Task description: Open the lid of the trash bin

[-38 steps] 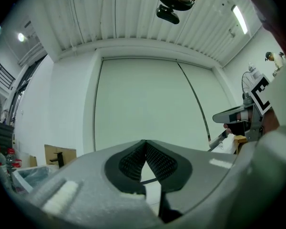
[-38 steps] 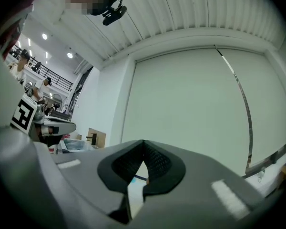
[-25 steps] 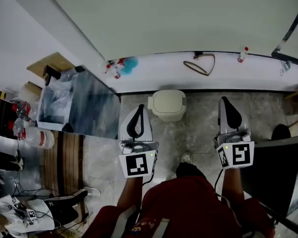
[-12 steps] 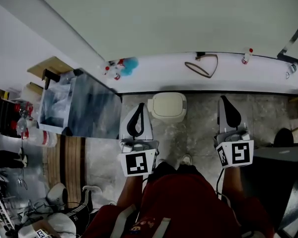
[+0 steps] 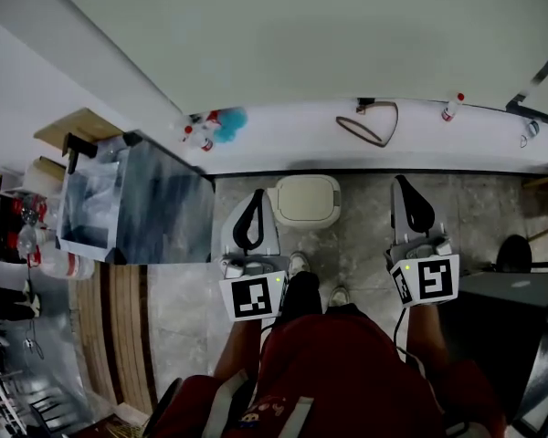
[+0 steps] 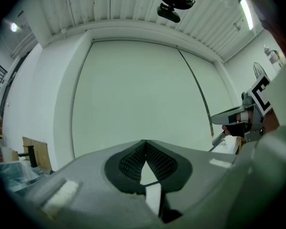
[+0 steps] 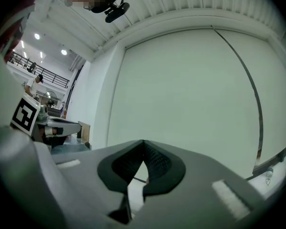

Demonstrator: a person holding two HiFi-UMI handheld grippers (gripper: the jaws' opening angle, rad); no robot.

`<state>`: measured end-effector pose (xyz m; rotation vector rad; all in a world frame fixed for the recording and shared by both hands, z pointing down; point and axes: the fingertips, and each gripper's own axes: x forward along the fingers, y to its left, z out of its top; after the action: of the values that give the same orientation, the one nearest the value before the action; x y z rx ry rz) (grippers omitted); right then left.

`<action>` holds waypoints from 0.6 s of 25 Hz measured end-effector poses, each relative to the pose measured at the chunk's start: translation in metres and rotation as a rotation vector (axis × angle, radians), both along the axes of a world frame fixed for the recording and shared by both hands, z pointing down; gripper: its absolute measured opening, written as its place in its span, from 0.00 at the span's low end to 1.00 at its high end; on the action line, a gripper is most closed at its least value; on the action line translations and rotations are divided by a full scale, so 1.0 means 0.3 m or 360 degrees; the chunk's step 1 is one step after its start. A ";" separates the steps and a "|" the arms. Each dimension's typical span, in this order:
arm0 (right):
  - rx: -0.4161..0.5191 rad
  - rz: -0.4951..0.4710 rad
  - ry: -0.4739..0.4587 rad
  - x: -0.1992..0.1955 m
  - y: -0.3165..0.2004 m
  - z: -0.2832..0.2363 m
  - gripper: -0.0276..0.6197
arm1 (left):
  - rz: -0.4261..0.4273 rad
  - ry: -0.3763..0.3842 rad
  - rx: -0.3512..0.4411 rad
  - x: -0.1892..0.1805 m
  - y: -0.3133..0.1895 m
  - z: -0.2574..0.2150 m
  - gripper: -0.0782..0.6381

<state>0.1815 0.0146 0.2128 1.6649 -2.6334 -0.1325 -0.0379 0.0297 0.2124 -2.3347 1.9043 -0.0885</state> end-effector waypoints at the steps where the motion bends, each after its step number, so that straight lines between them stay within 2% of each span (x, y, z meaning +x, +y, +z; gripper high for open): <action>1: -0.0006 0.0000 0.0010 -0.018 -0.018 0.001 0.04 | 0.0004 -0.0005 0.0001 -0.014 -0.019 0.005 0.12; 15: -0.0109 -0.0054 0.0130 -0.346 -0.288 0.116 0.04 | 0.0035 0.0069 -0.0118 -0.262 -0.262 0.163 0.12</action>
<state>0.0775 -0.0719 0.2477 1.5602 -2.5770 -0.1067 -0.1164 -0.0489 0.2614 -2.4239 1.9265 -0.1093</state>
